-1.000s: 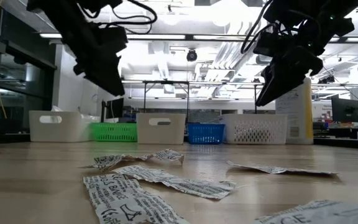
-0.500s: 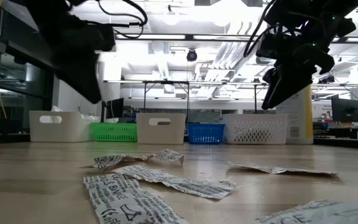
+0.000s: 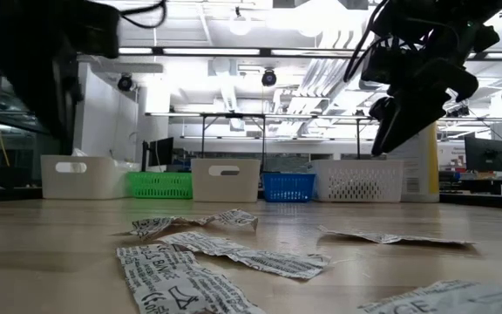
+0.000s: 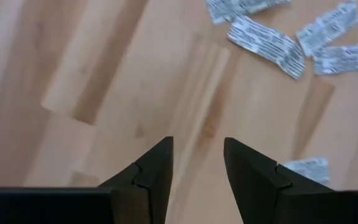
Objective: Pick & Place Travel size toiletries
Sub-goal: Put the white bandage into the middle white bin
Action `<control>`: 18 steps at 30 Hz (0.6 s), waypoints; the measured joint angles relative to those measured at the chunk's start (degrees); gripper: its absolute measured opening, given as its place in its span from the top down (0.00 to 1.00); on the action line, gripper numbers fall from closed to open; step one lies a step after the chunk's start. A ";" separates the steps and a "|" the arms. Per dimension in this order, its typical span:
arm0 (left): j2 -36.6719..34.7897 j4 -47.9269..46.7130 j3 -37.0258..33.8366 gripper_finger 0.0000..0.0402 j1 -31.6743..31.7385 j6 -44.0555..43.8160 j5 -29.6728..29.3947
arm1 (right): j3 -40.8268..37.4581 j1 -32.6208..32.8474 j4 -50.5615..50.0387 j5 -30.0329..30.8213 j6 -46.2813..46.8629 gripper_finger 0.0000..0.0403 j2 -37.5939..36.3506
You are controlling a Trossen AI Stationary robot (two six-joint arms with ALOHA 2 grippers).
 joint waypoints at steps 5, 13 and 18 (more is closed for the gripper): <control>0.47 0.13 0.15 0.65 -6.14 -8.62 -4.09 | 0.00 0.00 -0.11 -0.04 -0.17 0.62 0.00; 5.62 1.59 0.92 0.65 -11.23 -17.70 -6.13 | 0.00 0.00 -0.21 -0.10 -2.12 0.62 0.00; 11.06 -0.67 6.68 0.65 -11.62 -18.42 -2.86 | 0.00 0.00 -0.58 -0.10 -3.64 0.62 0.00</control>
